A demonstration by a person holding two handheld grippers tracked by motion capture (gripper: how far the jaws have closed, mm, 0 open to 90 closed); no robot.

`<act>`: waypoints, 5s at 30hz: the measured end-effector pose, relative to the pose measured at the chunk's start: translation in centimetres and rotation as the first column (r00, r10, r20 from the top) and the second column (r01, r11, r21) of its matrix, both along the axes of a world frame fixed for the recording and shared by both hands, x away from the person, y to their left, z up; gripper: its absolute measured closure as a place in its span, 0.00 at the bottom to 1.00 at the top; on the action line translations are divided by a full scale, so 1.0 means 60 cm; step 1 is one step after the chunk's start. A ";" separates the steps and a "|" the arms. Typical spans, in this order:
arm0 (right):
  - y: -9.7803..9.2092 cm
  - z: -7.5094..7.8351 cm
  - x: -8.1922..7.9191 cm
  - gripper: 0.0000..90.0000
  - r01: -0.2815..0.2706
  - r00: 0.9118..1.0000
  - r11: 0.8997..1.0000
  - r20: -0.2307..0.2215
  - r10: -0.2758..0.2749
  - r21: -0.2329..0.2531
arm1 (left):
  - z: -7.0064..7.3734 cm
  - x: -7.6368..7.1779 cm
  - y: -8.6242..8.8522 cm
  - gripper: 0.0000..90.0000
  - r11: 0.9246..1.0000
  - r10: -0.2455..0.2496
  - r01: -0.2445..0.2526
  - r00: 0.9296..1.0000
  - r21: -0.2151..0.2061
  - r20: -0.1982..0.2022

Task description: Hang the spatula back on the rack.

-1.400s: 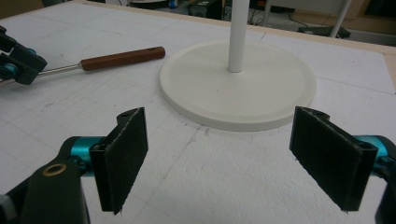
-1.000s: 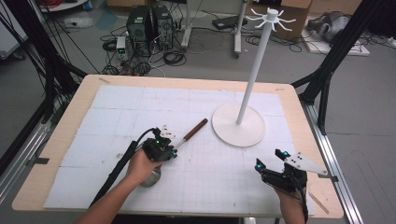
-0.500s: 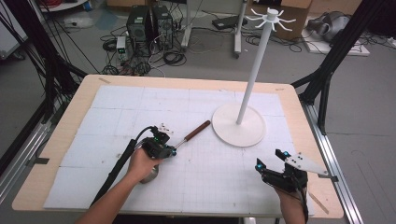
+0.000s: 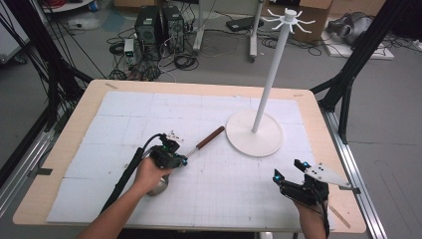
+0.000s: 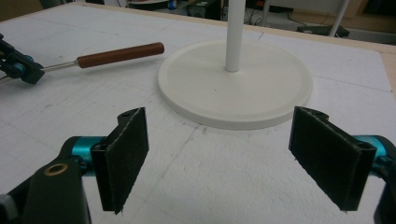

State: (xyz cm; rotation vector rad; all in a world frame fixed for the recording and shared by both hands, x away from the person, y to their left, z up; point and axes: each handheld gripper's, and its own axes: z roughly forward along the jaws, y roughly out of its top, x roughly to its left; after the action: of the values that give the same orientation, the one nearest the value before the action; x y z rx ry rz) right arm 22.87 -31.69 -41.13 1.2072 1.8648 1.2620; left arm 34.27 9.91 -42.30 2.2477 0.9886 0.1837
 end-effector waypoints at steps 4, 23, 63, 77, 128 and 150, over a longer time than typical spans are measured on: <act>0.000 0.000 0.000 0.21 -0.002 1.000 1.000 0.002 0.002 0.000 | 0.014 -0.005 0.008 0.94 1.000 -0.003 0.004 0.999 -0.022 0.034; 0.050 0.029 0.012 0.21 -0.092 0.996 0.993 0.007 0.091 0.080 | 0.061 -0.044 0.049 0.93 0.954 0.022 0.028 0.987 -0.297 0.162; 0.308 0.183 0.144 0.21 -0.368 0.930 0.913 0.079 0.360 0.176 | 0.079 -0.115 0.020 0.93 0.915 0.068 0.102 0.915 -0.390 0.397; 0.312 0.211 0.138 0.49 -0.361 0.933 0.894 0.116 0.341 0.266 | 0.086 -0.126 0.012 0.93 0.917 0.080 0.102 0.900 -0.386 0.429; 0.235 0.296 0.145 0.81 -0.524 0.851 0.800 0.172 0.495 0.290 | 0.102 -0.125 0.142 0.30 0.879 0.182 0.087 0.848 -0.469 0.498; 0.149 0.402 0.224 0.81 -0.459 0.887 0.853 0.183 0.424 0.249 | 0.069 -0.129 0.187 0.23 0.881 0.226 0.023 0.858 -0.473 0.461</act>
State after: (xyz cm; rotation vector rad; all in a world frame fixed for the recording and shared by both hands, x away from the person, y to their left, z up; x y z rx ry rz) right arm 36.31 -22.76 -17.03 0.8256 1.9845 1.8688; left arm 26.52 21.14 -38.15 1.5821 0.7618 0.5034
